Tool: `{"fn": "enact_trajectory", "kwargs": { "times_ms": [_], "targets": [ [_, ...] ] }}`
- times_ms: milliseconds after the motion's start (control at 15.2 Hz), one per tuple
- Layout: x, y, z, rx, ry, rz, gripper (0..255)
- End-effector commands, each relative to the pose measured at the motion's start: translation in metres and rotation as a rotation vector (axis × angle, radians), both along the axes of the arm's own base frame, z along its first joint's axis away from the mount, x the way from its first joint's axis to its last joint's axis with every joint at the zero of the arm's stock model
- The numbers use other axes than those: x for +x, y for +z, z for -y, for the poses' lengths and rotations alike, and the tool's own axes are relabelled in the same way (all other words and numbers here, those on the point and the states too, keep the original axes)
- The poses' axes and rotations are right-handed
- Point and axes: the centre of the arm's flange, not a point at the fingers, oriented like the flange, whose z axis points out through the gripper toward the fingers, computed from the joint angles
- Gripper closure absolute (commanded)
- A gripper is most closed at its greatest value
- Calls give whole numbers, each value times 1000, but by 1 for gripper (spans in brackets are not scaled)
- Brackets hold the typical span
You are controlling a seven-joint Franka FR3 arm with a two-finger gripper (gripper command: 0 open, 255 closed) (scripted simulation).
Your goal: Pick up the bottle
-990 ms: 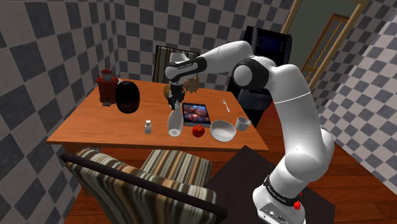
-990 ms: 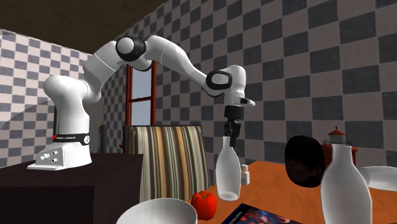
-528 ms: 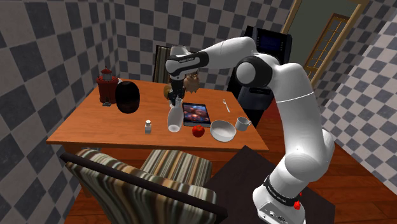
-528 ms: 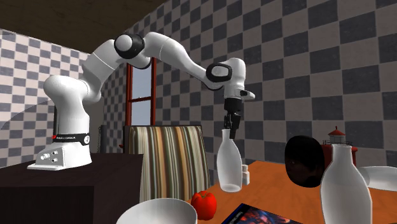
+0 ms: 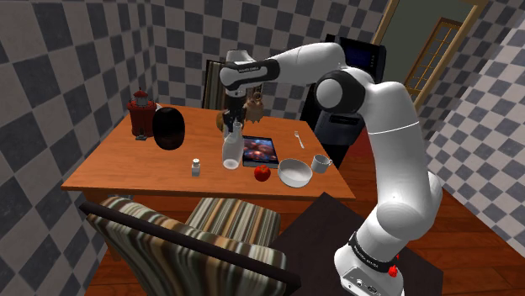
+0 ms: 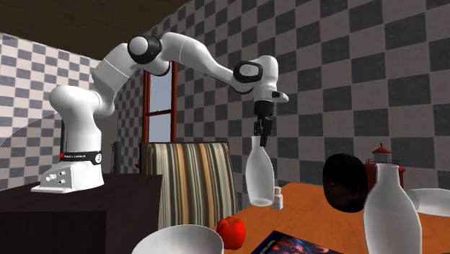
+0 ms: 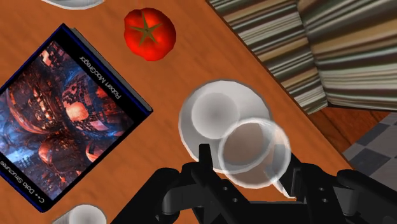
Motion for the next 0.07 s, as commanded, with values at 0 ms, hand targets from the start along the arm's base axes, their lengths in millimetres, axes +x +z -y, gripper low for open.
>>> {"fn": "enact_trajectory", "kwargs": {
  "times_ms": [0],
  "targets": [
    [1,4,0,0,0,0,255]
  ]
}}
